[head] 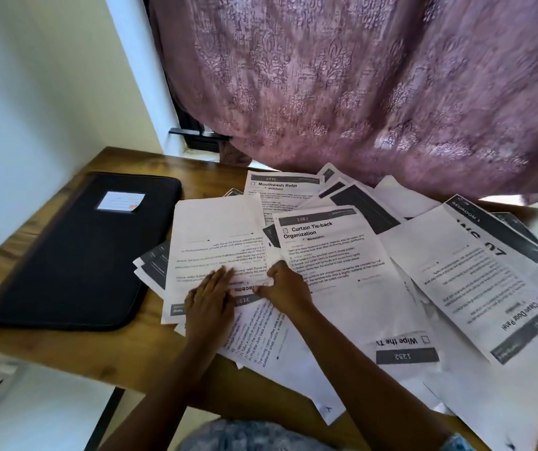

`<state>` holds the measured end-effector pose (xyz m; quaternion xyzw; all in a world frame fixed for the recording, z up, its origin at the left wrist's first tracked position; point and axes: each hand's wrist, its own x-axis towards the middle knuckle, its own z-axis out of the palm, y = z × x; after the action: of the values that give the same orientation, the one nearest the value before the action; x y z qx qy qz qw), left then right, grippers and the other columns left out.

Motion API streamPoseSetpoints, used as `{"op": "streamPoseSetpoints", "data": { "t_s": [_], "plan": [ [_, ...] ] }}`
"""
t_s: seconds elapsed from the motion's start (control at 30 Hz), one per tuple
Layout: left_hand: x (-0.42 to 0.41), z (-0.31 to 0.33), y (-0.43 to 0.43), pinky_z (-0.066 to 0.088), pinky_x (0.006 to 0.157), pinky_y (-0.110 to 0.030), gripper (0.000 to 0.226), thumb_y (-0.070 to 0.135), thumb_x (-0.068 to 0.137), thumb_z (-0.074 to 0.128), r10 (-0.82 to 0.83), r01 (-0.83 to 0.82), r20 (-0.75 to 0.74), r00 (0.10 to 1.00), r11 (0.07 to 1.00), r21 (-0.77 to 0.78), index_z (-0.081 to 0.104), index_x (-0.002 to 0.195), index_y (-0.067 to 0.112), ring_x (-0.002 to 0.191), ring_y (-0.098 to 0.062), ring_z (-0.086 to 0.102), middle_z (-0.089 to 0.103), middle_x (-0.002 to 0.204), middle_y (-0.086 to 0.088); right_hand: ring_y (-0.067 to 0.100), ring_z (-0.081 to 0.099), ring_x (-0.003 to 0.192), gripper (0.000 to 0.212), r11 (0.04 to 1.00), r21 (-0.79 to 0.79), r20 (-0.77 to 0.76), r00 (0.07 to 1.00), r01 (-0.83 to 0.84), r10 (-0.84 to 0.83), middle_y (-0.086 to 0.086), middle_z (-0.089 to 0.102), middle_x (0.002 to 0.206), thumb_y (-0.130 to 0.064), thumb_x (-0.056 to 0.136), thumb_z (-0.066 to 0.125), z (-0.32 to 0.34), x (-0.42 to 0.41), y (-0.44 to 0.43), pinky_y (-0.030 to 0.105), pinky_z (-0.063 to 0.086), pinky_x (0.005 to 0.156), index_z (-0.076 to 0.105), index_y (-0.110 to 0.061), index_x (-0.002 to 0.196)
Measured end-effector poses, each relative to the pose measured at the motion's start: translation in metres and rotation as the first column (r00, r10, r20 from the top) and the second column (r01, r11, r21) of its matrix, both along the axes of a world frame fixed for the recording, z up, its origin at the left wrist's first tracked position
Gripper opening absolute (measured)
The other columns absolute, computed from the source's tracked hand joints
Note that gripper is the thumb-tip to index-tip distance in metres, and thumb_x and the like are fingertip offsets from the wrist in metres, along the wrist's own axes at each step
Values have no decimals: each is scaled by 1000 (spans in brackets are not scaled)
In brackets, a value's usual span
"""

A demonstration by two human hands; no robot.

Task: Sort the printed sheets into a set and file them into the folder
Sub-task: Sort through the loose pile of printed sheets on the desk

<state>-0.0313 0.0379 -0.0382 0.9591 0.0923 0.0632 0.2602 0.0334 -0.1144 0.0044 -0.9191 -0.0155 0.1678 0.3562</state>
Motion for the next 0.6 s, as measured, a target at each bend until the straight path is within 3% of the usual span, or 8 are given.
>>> {"op": "streamPoseSetpoints", "data": {
  "t_s": [0.1,0.2,0.3,0.37,0.4,0.47,0.53,0.6],
  "plan": [
    [-3,1,0,15,112,-34,57,35,88,38,3,1,29,1000,994,-107,39,144,30,140,-16,32,34,152,8,24,64,100,48,997,80,72,997,10,-16,5,66,113,-16,81,71,2,1,0,35,53,84,42,-24,118],
    [11,21,7,26,112,-46,56,35,92,51,-17,24,68,998,994,-103,36,146,29,138,-25,36,36,153,1,23,63,107,50,984,175,131,991,-38,15,7,61,127,-8,86,64,8,1,-5,31,53,88,40,-27,127],
    [47,57,21,15,115,-55,75,59,88,42,-331,318,104,938,940,124,11,152,37,148,-23,10,11,160,4,23,64,106,55,974,183,202,975,-136,98,7,65,121,-12,88,65,19,4,-15,25,50,84,39,-24,135],
    [76,76,29,3,117,-57,91,65,85,48,-543,517,-23,840,784,343,-13,148,44,146,-20,-14,-11,158,5,23,65,106,53,973,153,279,952,-174,126,8,65,121,-12,88,65,30,8,-21,27,53,85,41,-22,134],
    [89,84,31,-3,117,-55,95,62,84,55,-603,578,-85,793,702,416,-12,148,44,143,-19,-20,-16,157,4,24,64,107,49,971,141,306,941,-193,142,8,65,122,-12,88,64,33,12,-23,30,54,87,43,-21,132],
    [112,98,35,-6,113,-50,84,53,81,66,-707,640,-67,704,589,494,21,151,35,145,-22,-15,-7,160,0,25,65,105,41,965,115,354,918,-234,181,8,67,117,-11,88,63,42,21,-30,36,54,88,49,-17,126],
    [128,107,36,4,114,-53,53,46,80,71,-774,653,4,633,537,533,57,128,29,147,-25,14,26,157,-4,21,68,98,35,959,150,354,919,-240,175,5,69,111,-14,87,66,53,31,-39,31,56,84,53,-16,120],
    [143,114,35,27,113,-51,27,43,83,69,-753,654,-2,658,569,498,67,105,26,130,-26,48,59,133,0,11,67,89,32,939,280,276,954,-199,120,-4,69,105,-19,87,67,63,40,-50,19,54,75,54,-19,116]
  ]
}}
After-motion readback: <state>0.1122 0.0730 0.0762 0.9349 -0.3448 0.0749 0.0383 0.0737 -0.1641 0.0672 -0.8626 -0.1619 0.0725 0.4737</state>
